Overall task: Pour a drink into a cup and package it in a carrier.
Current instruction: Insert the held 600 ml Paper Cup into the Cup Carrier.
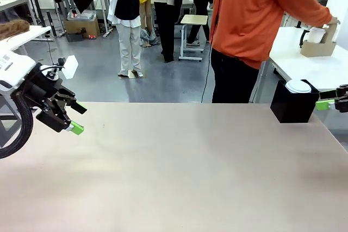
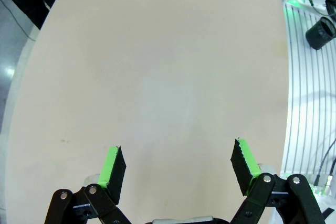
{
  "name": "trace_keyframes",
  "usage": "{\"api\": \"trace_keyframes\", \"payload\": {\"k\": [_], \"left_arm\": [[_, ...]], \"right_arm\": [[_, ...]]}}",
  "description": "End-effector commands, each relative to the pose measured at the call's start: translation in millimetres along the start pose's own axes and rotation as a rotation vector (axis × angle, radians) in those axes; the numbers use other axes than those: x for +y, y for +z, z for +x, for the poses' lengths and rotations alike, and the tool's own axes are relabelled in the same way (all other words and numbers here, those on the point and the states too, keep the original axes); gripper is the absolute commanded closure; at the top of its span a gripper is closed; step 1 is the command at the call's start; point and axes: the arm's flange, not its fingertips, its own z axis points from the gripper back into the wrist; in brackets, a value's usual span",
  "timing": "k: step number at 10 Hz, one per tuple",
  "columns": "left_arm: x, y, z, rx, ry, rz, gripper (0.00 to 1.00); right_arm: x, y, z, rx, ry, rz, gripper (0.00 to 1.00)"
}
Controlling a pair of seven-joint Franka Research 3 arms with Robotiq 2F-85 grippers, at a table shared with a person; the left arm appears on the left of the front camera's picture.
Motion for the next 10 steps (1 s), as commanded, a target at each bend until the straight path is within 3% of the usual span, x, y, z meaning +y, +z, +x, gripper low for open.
{"api": "trace_keyframes", "payload": {"k": [1,10], "left_arm": [[-0.1,0.1,0.4,-0.019,0.005,-0.005,0.00],[-0.1,0.1,0.4,-0.019,0.005,-0.005,0.00]], "right_arm": [[2.0,2.6,-0.1,-0.003,-0.003,0.012,0.00],[2.0,2.6,-0.1,-0.003,-0.003,0.012,0.00]]}}
